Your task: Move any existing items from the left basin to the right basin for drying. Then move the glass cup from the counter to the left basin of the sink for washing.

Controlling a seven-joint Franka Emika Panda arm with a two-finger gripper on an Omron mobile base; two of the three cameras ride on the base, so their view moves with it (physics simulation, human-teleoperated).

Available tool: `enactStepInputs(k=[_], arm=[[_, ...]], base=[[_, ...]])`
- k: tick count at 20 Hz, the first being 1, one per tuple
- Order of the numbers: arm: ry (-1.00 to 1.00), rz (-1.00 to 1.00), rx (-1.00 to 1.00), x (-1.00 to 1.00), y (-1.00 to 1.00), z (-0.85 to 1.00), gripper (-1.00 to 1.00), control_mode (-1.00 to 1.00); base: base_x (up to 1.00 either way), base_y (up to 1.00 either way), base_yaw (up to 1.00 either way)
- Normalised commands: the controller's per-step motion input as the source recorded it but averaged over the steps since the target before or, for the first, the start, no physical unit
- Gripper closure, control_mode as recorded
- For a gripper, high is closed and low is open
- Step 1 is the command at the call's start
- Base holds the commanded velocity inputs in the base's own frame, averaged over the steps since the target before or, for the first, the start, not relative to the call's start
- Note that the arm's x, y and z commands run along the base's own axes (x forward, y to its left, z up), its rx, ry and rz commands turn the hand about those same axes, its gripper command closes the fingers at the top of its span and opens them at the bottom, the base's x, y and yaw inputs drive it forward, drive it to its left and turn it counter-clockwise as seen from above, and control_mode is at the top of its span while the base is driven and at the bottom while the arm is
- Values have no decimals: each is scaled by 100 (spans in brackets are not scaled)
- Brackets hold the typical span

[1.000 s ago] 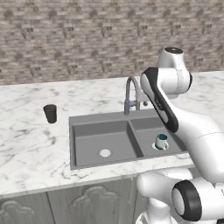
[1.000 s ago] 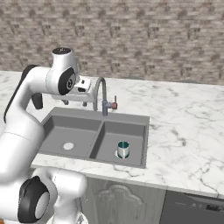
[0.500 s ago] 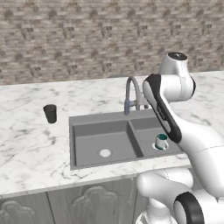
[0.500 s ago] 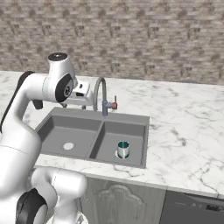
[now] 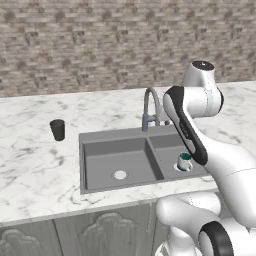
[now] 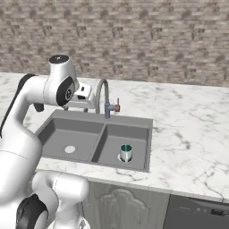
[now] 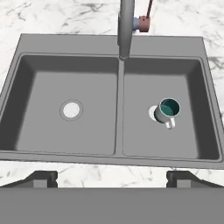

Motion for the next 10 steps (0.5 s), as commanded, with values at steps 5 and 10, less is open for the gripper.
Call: enactStepInputs(k=[5, 10], arm=[[0, 0, 0, 0, 0, 0, -100, 100], [0, 0, 0, 0, 0, 0, -100, 100]], base=[[-1, 48, 0], [-2, 63, 0]])
